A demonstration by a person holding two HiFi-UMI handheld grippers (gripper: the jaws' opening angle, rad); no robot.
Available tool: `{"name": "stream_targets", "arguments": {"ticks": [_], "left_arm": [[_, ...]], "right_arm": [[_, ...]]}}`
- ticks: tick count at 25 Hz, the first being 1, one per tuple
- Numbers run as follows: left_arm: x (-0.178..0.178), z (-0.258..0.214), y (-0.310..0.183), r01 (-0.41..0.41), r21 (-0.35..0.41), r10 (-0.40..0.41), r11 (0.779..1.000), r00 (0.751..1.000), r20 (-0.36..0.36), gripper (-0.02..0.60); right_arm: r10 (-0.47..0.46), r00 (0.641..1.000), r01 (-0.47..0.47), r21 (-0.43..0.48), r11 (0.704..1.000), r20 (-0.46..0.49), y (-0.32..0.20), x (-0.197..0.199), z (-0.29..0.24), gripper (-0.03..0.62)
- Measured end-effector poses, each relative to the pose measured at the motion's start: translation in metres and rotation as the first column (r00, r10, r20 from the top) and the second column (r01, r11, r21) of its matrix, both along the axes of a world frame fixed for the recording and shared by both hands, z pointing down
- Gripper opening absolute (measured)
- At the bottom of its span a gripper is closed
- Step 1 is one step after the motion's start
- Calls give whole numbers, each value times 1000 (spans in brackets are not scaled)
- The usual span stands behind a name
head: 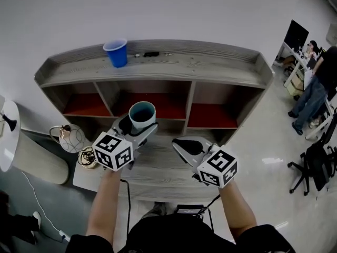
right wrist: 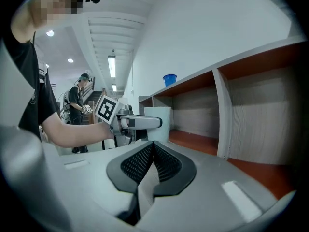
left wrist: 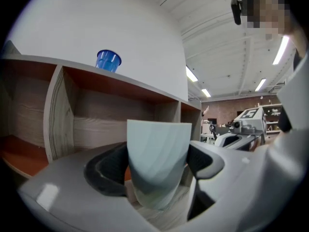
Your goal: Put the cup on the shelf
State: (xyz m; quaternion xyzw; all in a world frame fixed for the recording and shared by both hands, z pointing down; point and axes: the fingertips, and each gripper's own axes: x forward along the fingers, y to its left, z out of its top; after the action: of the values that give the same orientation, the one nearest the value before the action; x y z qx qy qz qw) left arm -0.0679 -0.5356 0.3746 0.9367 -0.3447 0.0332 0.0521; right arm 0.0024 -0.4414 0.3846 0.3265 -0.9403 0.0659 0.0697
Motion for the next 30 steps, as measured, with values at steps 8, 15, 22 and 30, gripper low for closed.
{"name": "stream_targets", "arguments": {"ticks": [8, 15, 22, 30], "left_arm": [[-4, -10, -41, 20, -5, -20, 1000, 999, -30, 370], [-7, -5, -67, 31, -31, -33, 999, 998, -53, 370], [-4, 0, -85, 46, -43, -48, 998, 997, -61, 370], [1, 5, -103, 62, -47, -66, 997, 996, -67, 370]], "right_arm": [[55, 998, -55, 20, 998, 14, -30, -7, -15, 14], [86, 996, -86, 11, 996, 24, -45, -10, -13, 14], [112, 994, -112, -7, 994, 19, -56, -12, -5, 14], [132, 991, -131, -18, 991, 16, -65, -6, -1, 14]]}}
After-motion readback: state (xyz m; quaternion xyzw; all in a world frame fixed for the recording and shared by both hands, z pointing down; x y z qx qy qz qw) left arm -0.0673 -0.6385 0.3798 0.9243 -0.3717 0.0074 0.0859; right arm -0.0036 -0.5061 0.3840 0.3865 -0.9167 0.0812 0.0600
